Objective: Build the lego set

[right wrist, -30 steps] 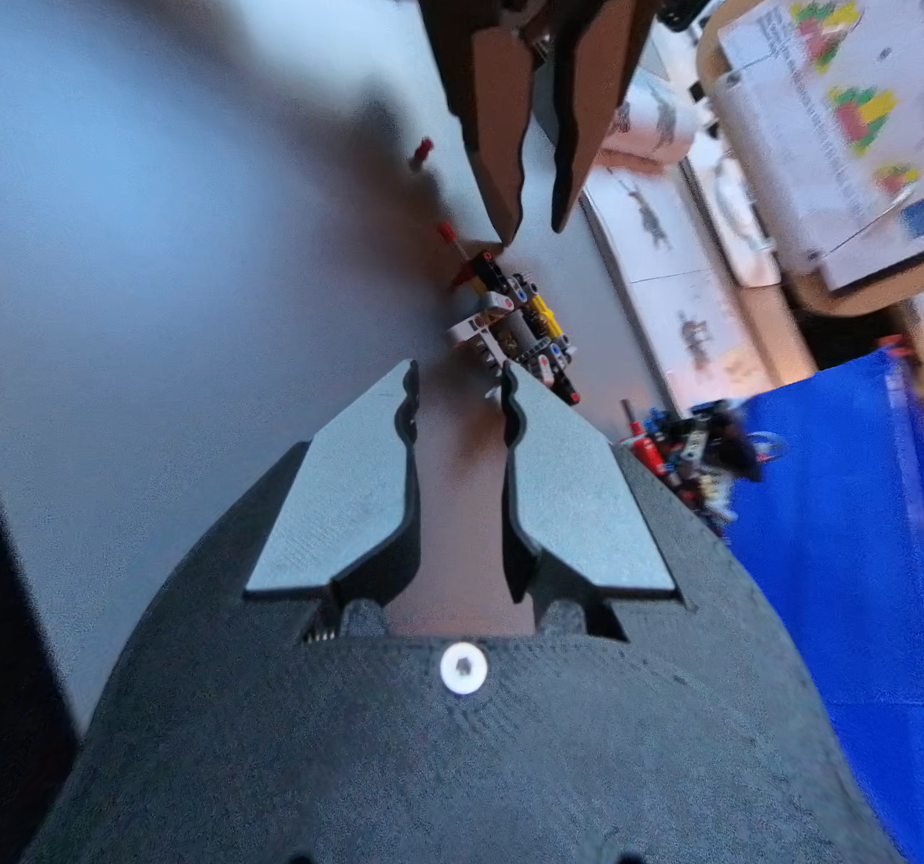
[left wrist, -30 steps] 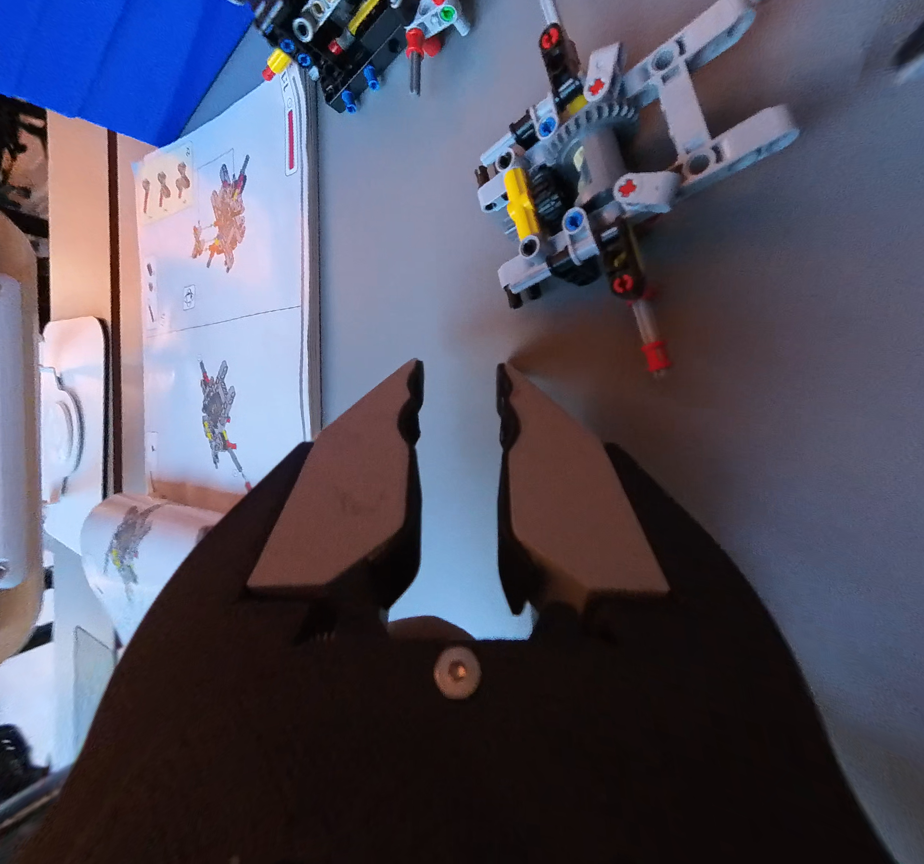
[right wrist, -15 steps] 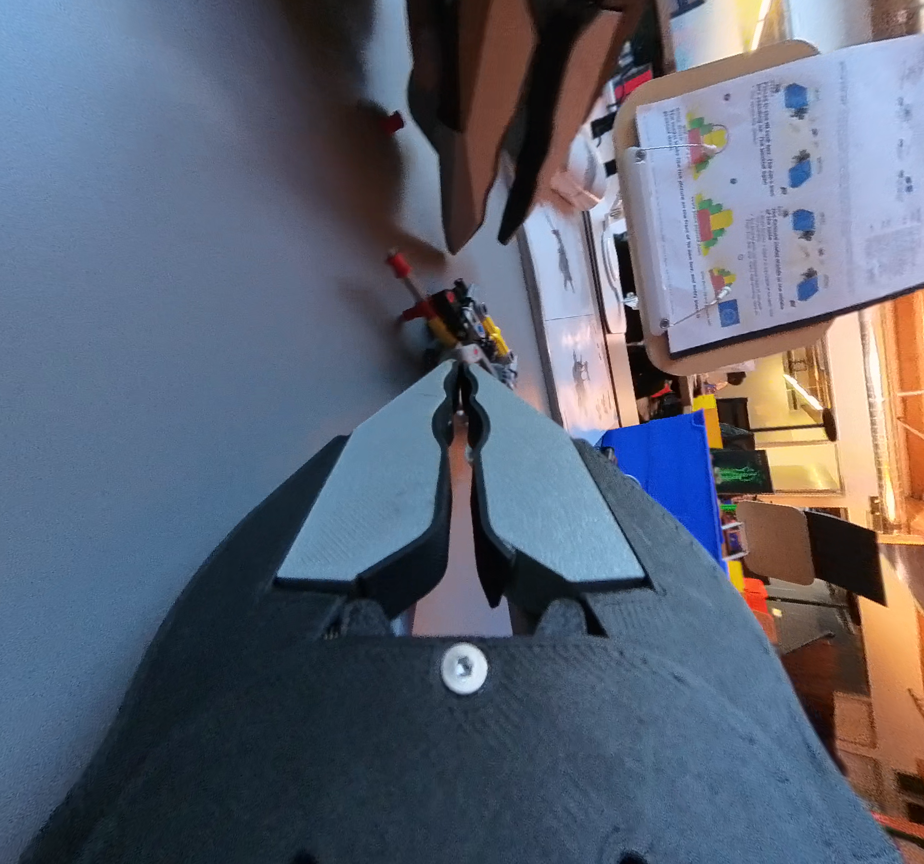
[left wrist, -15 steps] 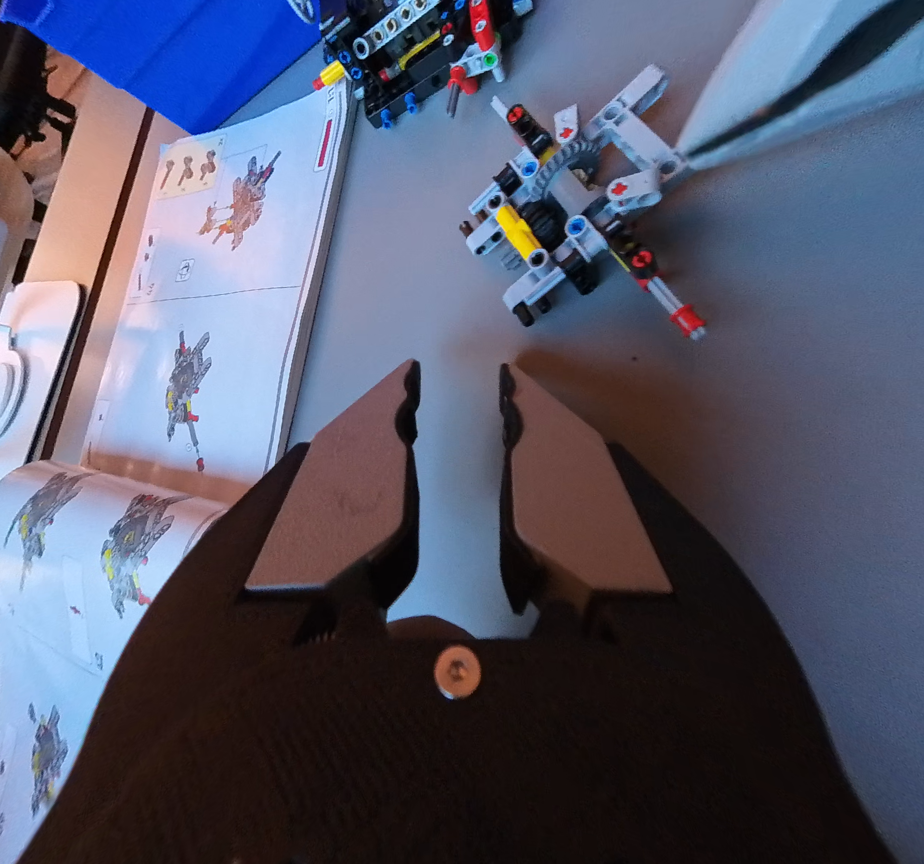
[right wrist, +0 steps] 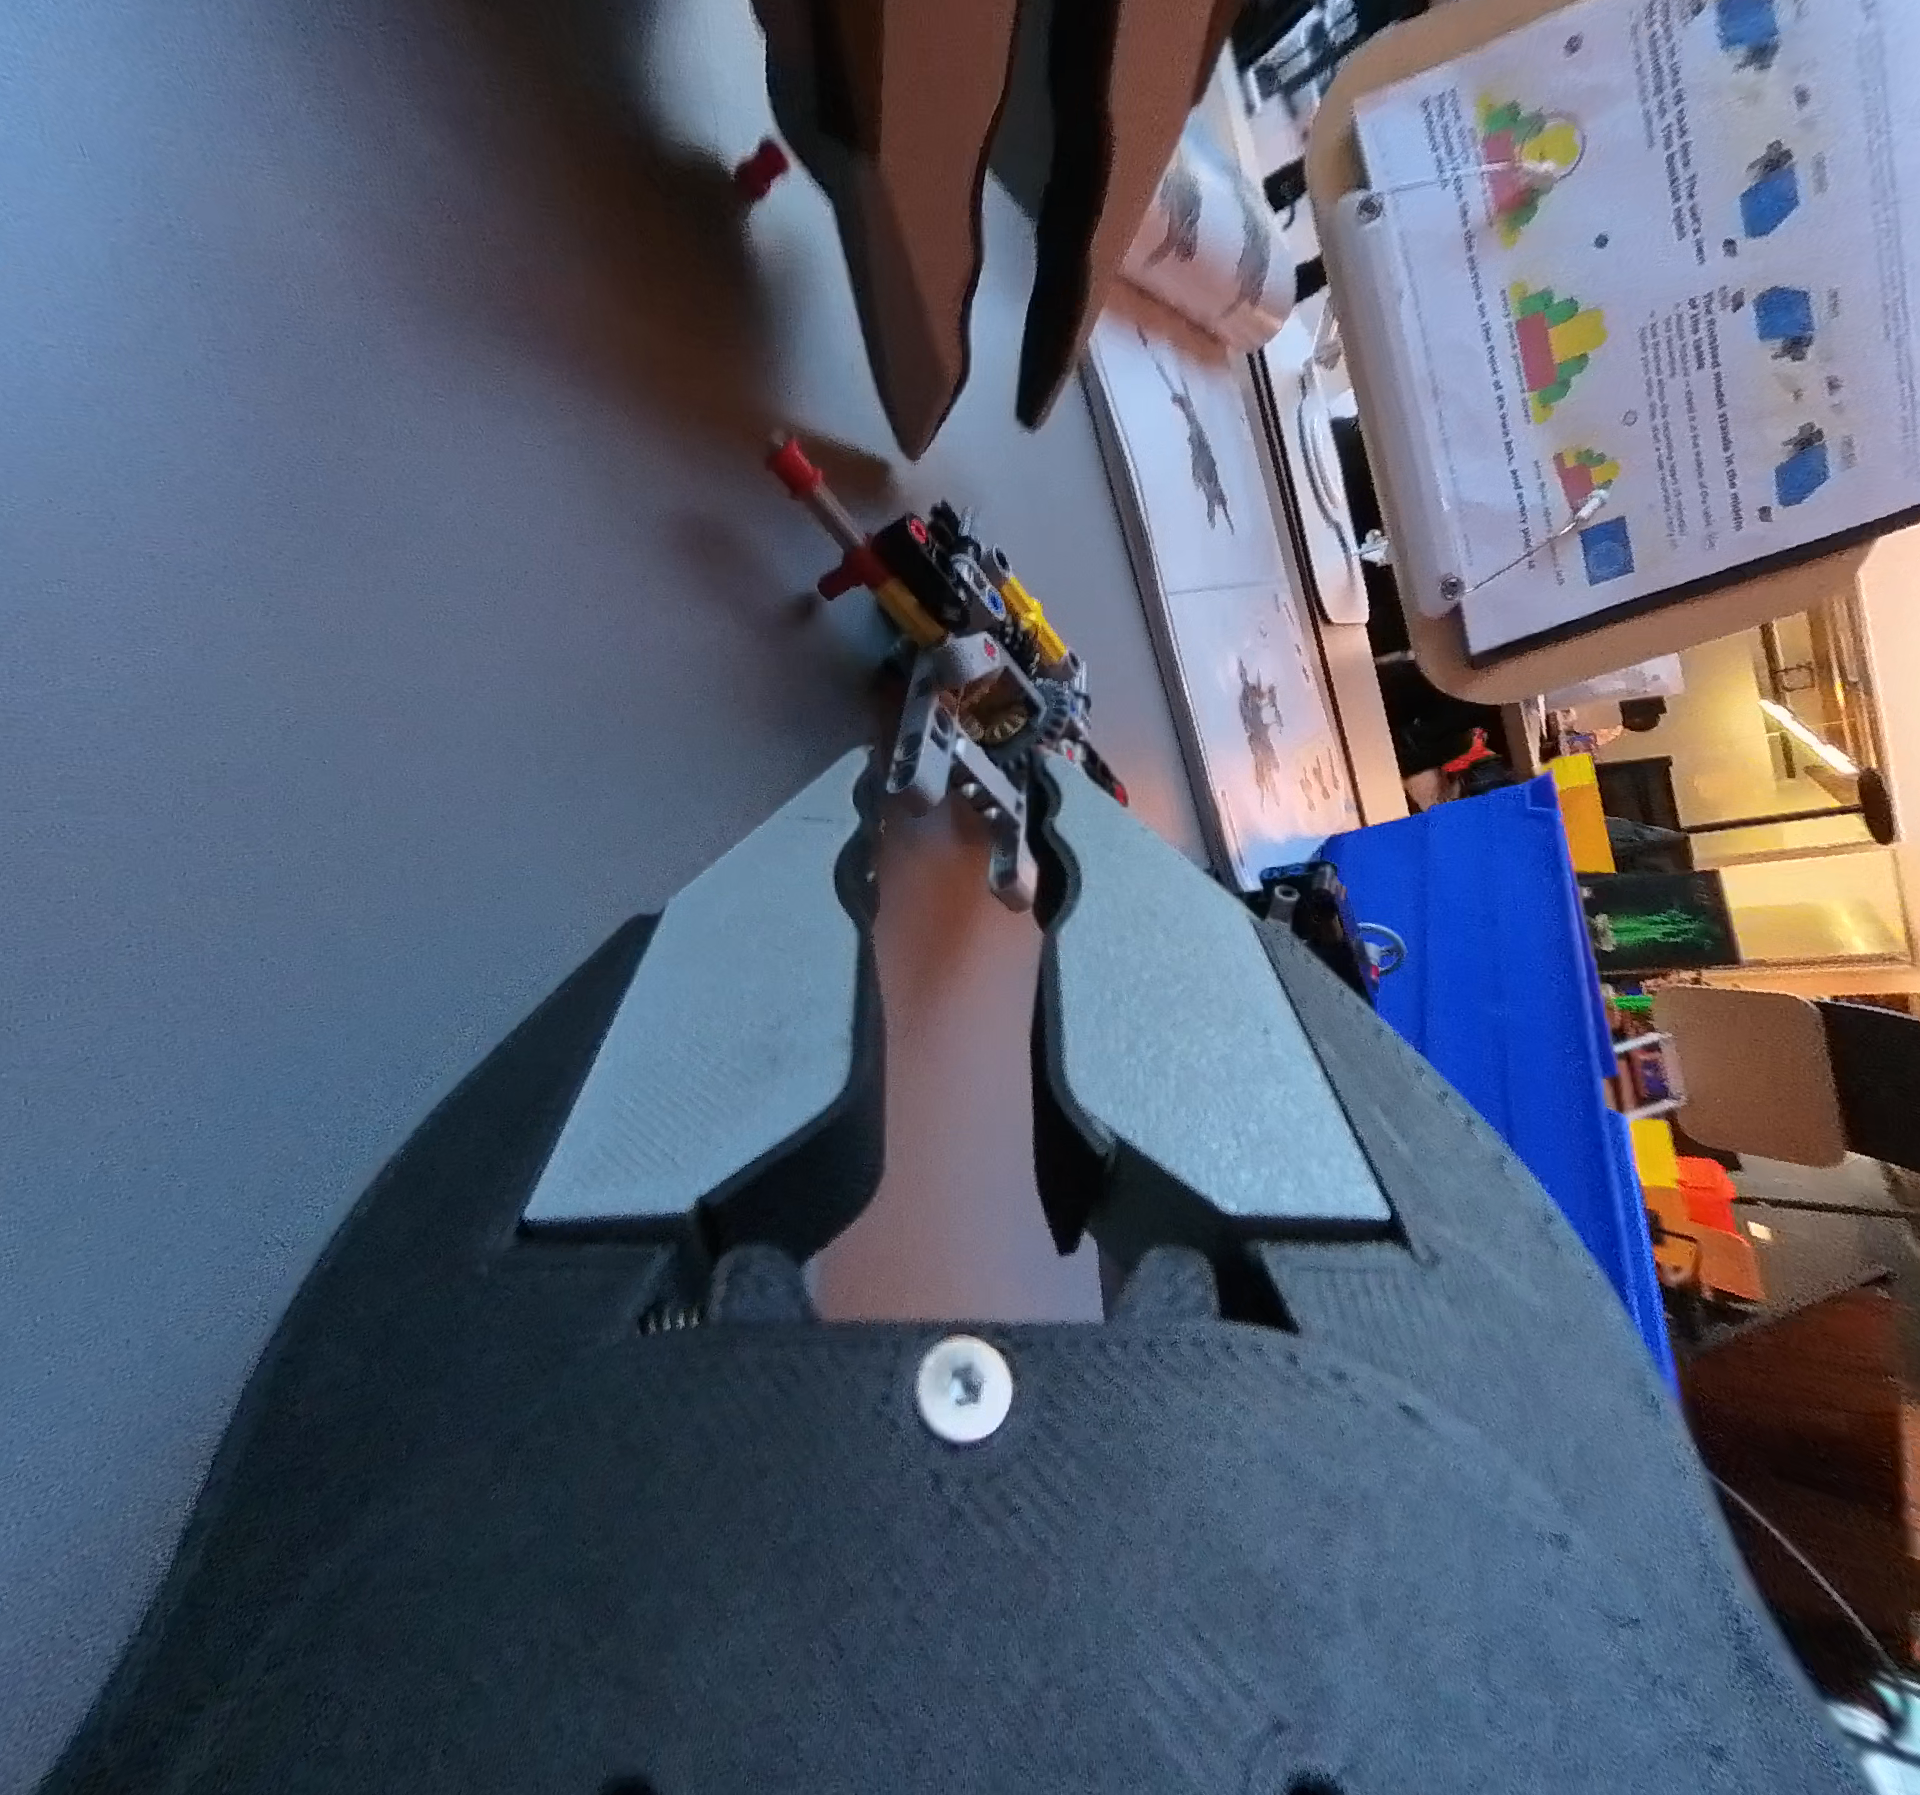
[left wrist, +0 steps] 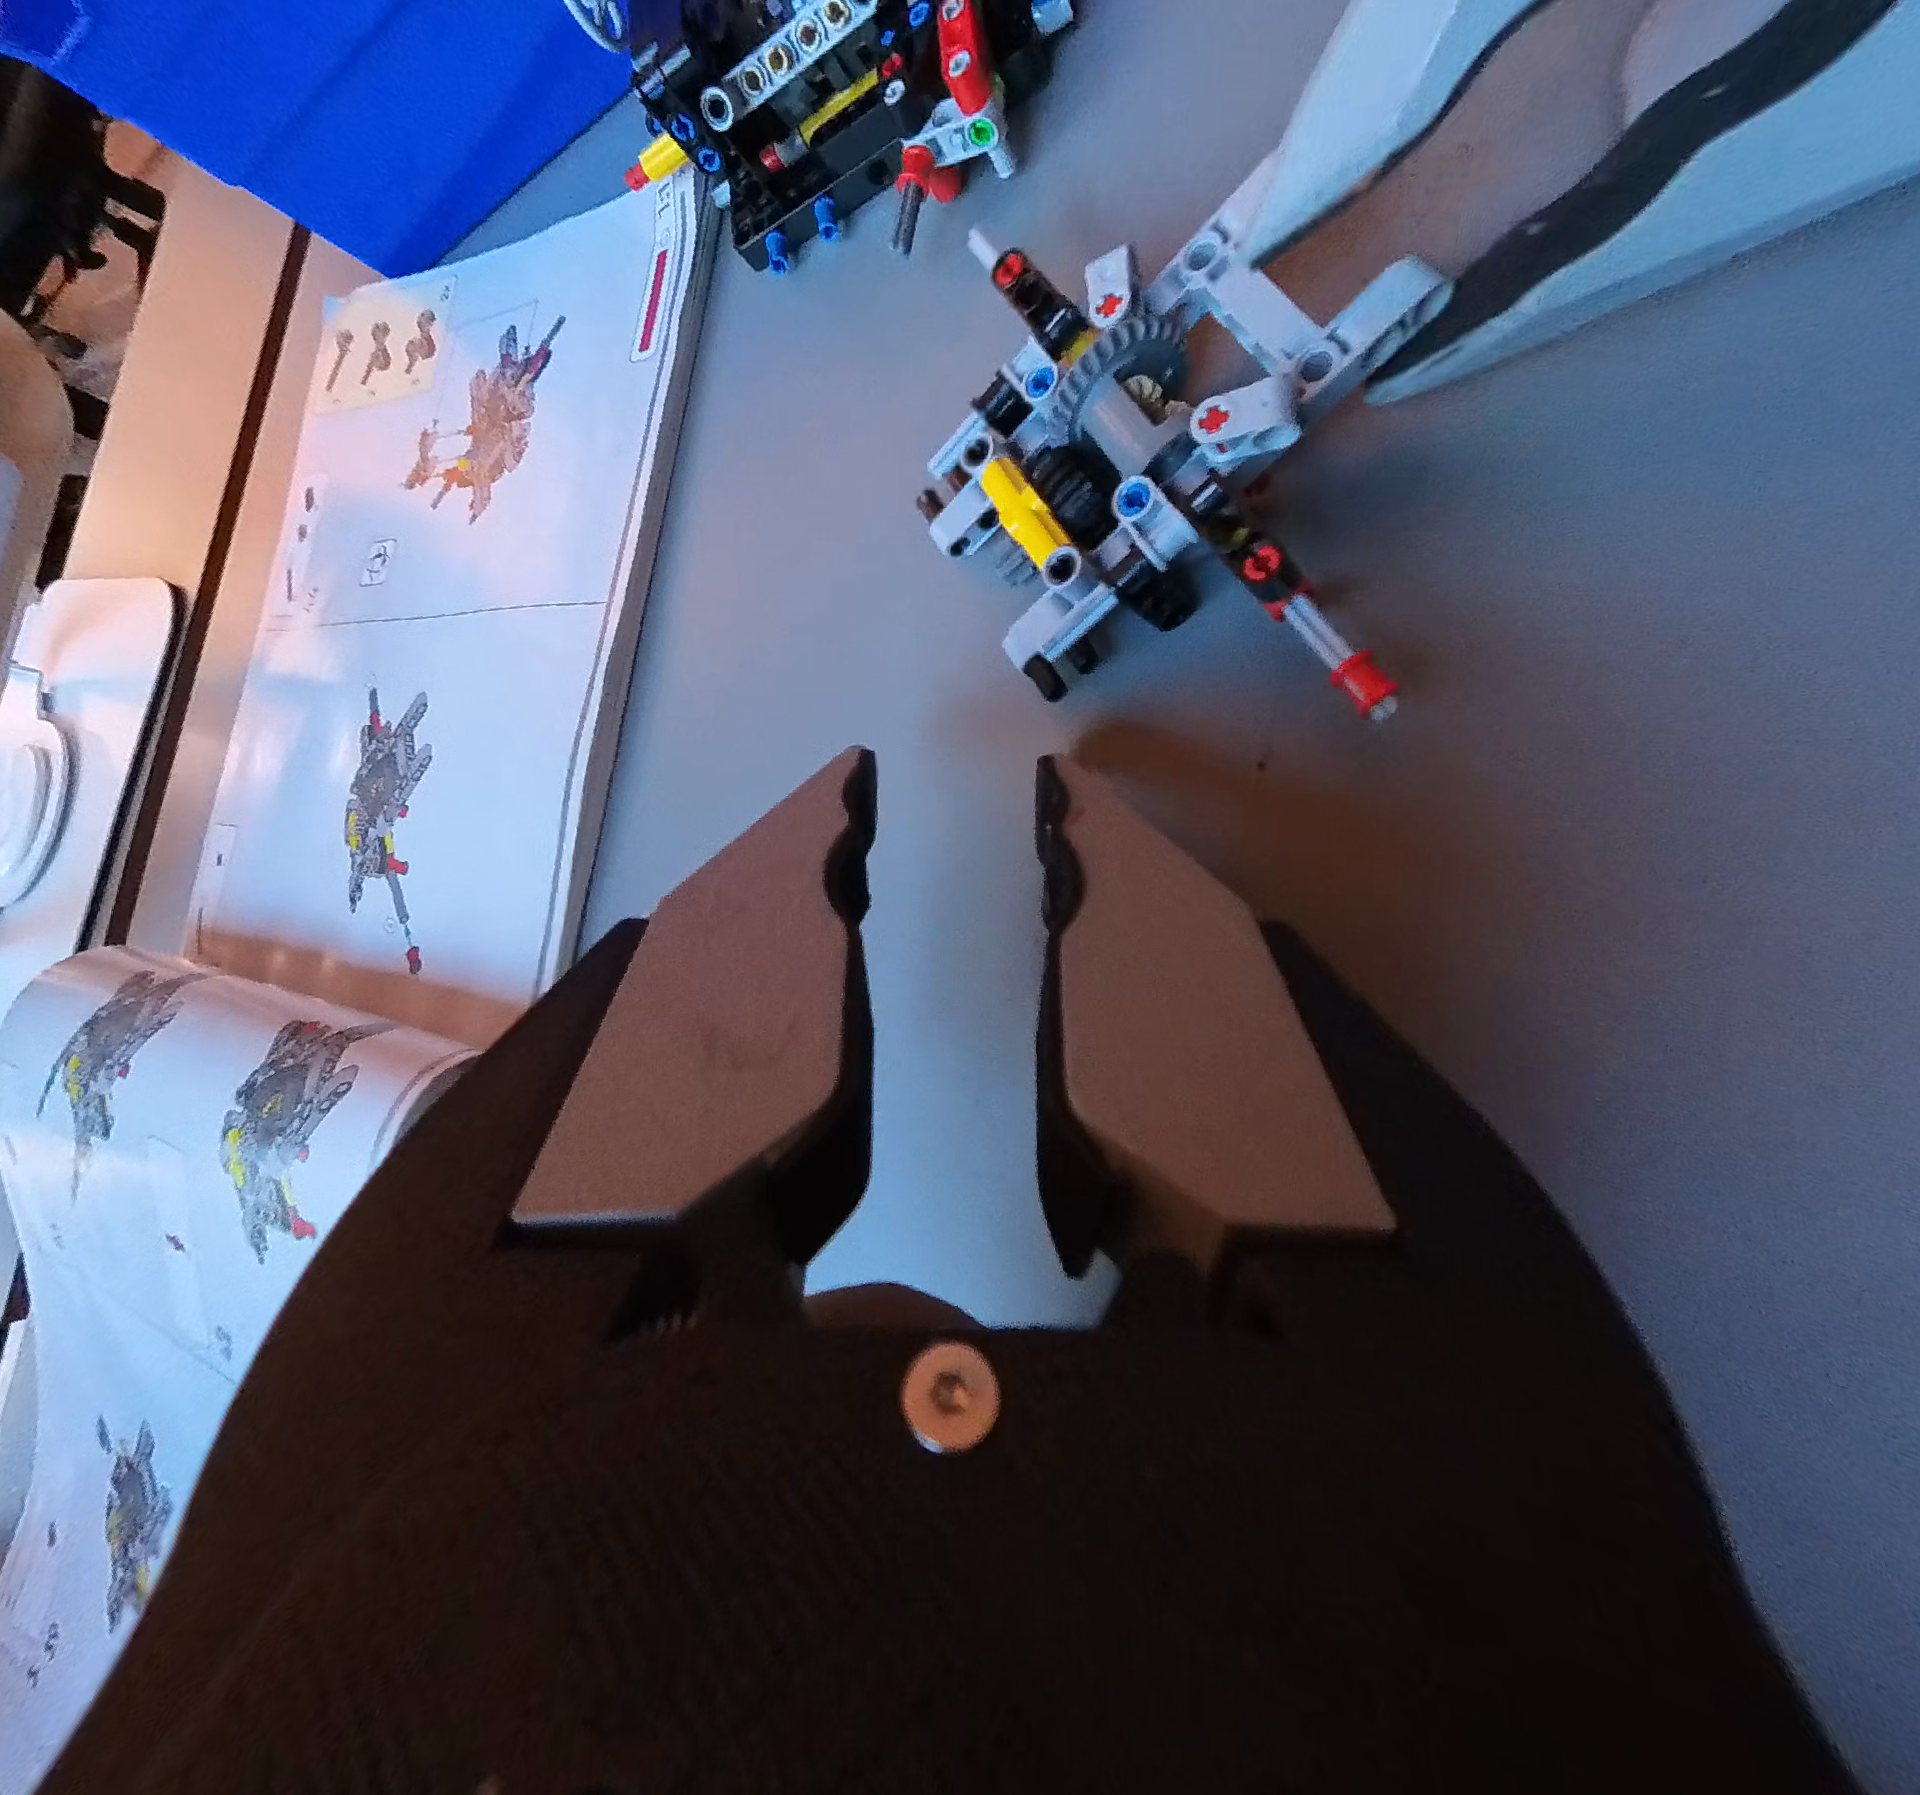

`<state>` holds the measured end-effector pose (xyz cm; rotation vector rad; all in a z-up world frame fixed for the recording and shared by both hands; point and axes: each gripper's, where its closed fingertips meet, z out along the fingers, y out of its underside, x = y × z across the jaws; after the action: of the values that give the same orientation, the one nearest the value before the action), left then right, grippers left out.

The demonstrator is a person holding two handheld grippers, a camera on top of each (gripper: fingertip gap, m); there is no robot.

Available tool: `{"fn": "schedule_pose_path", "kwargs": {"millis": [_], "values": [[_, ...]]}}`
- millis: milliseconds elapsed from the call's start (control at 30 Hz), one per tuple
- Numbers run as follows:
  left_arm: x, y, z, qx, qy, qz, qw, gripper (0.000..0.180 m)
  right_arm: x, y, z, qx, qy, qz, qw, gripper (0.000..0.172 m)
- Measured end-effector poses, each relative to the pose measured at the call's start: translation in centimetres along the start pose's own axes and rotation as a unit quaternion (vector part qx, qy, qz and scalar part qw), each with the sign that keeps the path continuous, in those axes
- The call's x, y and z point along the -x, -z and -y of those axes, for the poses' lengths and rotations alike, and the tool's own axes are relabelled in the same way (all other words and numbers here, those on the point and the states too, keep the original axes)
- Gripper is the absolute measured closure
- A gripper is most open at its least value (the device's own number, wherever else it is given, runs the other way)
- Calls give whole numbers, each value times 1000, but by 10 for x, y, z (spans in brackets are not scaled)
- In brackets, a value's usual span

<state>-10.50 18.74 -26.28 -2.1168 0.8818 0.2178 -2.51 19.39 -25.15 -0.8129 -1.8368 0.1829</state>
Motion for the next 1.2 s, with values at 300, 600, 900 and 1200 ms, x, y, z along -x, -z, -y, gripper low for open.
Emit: {"fn": "schedule_pose_path", "kwargs": {"millis": [300,600,900,1200], "values": [[-2,0,-1,-7,-23,-3,1000,153,-17,4,5,-30,-20,-12,999,166],[-14,18,49,-138,54,-62,987,151,-74,40,39,-232,-363,147,891,168],[-20,47,74,-234,152,-169,945,149,-74,48,42,-334,-512,280,740,168],[-31,59,78,-257,167,-235,922,162,-70,48,46,-341,-489,291,748,168]]}}
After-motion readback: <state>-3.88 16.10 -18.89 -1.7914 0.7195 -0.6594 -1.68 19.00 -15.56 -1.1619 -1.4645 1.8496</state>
